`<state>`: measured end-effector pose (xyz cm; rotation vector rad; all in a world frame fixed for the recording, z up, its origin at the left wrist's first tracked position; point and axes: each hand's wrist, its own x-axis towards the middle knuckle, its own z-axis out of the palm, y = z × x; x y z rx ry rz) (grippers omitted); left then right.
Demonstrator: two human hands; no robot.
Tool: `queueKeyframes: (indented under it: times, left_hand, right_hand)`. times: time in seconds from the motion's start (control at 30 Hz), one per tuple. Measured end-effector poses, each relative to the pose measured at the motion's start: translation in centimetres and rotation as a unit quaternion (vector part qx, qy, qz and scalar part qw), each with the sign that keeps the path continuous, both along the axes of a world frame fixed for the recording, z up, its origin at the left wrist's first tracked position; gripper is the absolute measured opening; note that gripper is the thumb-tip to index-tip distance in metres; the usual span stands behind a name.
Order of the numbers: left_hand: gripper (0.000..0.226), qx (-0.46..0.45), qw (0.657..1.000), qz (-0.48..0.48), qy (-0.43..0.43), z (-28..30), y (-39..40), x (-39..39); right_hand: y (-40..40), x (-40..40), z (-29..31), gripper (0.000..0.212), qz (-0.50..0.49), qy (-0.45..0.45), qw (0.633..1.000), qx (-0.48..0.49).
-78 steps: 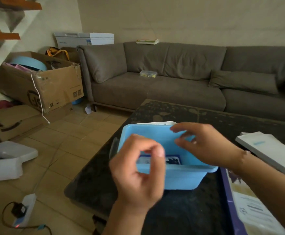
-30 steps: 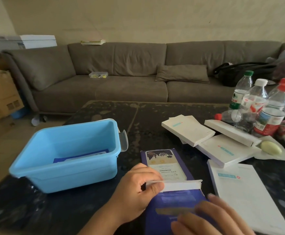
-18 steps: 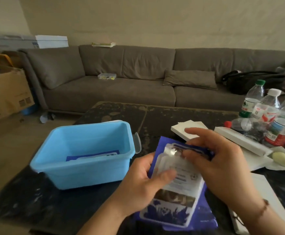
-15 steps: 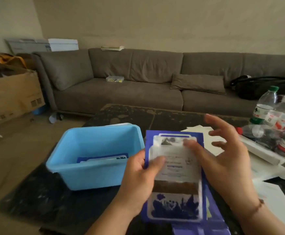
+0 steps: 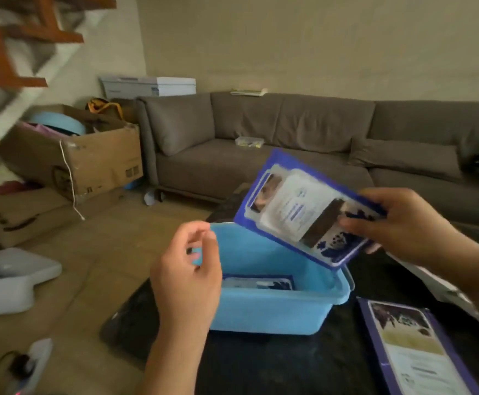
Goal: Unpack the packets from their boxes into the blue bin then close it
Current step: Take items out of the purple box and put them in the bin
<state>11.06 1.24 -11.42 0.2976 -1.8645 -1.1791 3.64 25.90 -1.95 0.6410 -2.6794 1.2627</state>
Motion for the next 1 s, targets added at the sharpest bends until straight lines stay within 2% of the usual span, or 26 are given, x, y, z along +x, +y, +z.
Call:
queueKeyframes:
  times: [0.1, 0.17, 0.23, 0.37, 0.6, 0.63, 0.77, 0.83, 0.9, 1.0]
  left_hand:
    - [0.017, -0.036, 0.984, 0.036, -0.168, -0.9, -2.3, -0.5]
    - [0.019, -0.017, 0.979, 0.015, -0.204, -1.2, -3.0, -0.8]
    - [0.018, -0.001, 0.979, 0.014, -0.202, -1.1, -3.3, -0.9]
    - [0.020, 0.011, 0.977, 0.005, -0.215, -0.9, -3.6, -1.2]
    - [0.025, 0.009, 0.979, -0.002, -0.205, -1.2, -3.7, -1.6]
    - [0.025, 0.007, 0.979, -0.002, -0.204, -1.2, -3.8, -1.5]
    - [0.026, 0.003, 0.980, -0.006, -0.200, -1.3, -3.9, -1.5]
    - [0.026, -0.003, 0.981, -0.008, -0.196, -1.3, -4.0, -1.5]
    - [0.025, -0.006, 0.981, -0.006, -0.196, -1.4, -4.0, -1.6]
    - [0.026, -0.011, 0.980, -0.005, -0.197, -1.4, -3.9, -1.6]
  right_hand:
    - [-2.3, -3.6, 1.0, 0.007, 0.043, -0.021, 0.989, 0.138]
    - [-3.8, -5.4, 1.1, 0.008, 0.065, -0.064, 0.983, 0.162]
    - [-5.2, -6.4, 1.0, 0.008, 0.087, -0.118, 0.975, 0.168]
    - [-7.7, -7.3, -1.0, 0.010, 0.135, -0.197, 0.934, 0.264]
    - [-10.7, -7.7, -7.7, 0.016, 0.103, -0.223, 0.903, 0.352]
    - [-10.8, -7.8, -8.5, 0.021, 0.091, -0.203, 0.902, 0.371]
    - [-10.3, -7.5, -9.7, 0.029, 0.033, -0.020, 0.913, 0.406]
    - [-9.9, -7.3, -9.6, 0.031, 0.040, 0.015, 0.912, 0.407]
    - [-9.7, -7.1, -9.6, 0.031, 0.083, -0.018, 0.889, 0.449]
    - [-9.9, -6.8, -10.0, 0.039, 0.190, -0.120, 0.816, 0.533]
